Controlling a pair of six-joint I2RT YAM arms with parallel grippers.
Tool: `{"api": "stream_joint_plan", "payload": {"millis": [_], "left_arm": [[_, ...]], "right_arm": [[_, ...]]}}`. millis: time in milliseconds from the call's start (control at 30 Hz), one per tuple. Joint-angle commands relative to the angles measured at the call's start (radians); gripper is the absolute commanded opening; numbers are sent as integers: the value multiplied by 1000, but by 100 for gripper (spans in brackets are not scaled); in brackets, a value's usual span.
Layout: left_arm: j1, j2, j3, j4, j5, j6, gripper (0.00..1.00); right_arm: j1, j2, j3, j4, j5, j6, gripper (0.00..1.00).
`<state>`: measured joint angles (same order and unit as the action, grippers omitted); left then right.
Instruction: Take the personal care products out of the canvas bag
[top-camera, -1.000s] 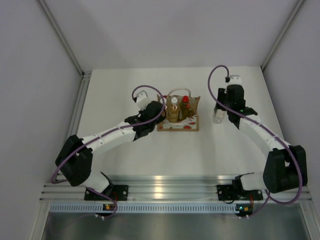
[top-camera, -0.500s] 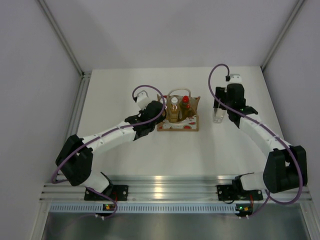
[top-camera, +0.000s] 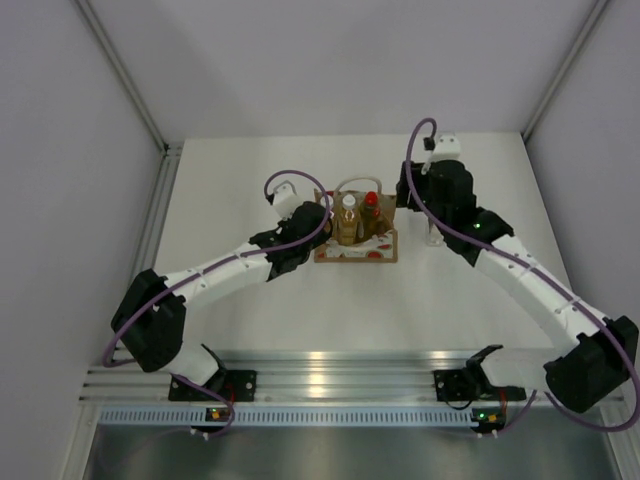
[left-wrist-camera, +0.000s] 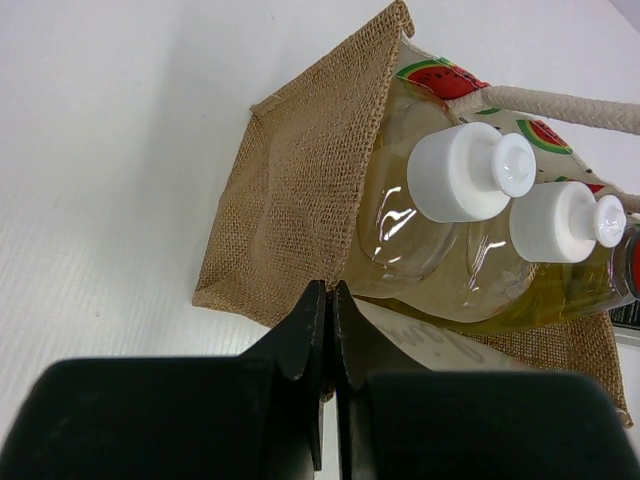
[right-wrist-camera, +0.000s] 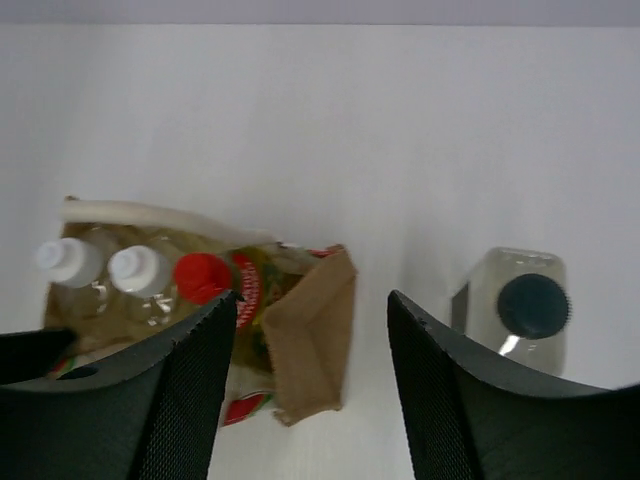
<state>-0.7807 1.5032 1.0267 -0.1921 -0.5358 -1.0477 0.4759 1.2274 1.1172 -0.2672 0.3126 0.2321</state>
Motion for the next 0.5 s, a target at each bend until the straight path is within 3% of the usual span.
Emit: {"api": "stream_joint_plan", "payload": {"millis": [0,200,467], "left_arm": [[-14,3,6,-55,71,-18,0],[-14,-3,1,-56,77,-14,0],[-14,-18,-11,-56,80,-11,0]], "right_arm": [[130,7,67,-21,26,65,59],[233,109,121,-21,118,108,55],[240,225,165,-24,169,122,51]]}}
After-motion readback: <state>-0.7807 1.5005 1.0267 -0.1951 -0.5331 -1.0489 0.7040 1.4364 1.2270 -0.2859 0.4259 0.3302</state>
